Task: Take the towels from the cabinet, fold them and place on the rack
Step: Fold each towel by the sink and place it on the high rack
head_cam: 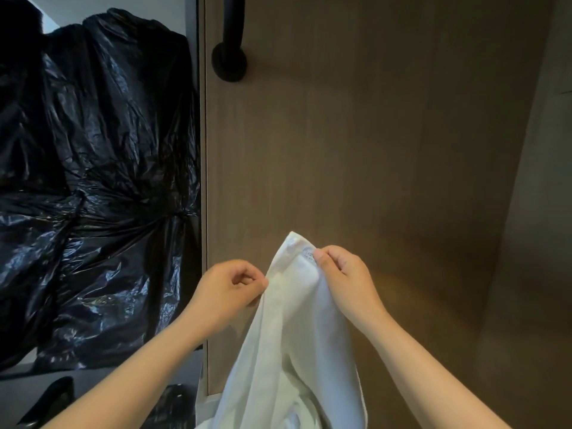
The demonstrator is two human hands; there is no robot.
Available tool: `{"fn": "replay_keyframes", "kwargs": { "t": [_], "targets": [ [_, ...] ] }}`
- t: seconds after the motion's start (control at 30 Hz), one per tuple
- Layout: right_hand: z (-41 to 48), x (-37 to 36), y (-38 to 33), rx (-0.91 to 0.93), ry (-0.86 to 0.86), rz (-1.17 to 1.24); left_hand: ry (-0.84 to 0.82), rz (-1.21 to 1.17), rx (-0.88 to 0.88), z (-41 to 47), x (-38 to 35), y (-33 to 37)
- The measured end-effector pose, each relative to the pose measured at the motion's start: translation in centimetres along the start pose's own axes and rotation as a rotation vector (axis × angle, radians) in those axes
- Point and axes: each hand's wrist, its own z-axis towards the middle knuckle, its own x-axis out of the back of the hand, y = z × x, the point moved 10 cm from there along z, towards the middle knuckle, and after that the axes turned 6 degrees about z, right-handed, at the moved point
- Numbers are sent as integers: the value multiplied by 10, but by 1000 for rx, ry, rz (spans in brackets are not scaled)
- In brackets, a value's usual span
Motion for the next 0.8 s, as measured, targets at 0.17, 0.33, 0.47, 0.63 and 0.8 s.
{"fn": "replay_keyframes", "kwargs": {
  "t": [0.17, 0.33, 0.47, 0.63, 0.8],
  "targets": [
    [-3, -3, 3, -7, -16, 44, -25, -50, -9, -6, -14, 0],
    [-4, -3, 2, -12, -46, 115, 40, -117, -77, -8, -15, 6],
    [-2, -2, -10, 40, -84, 128, 39, -105, -139, -6, -15, 14],
    [1, 5, -21, 111, -89, 165, 10, -92, -178, -3, -18, 22],
    [0, 4, -19, 97, -97, 175, 16, -94, -199, -2, -18, 32]
  ]
}}
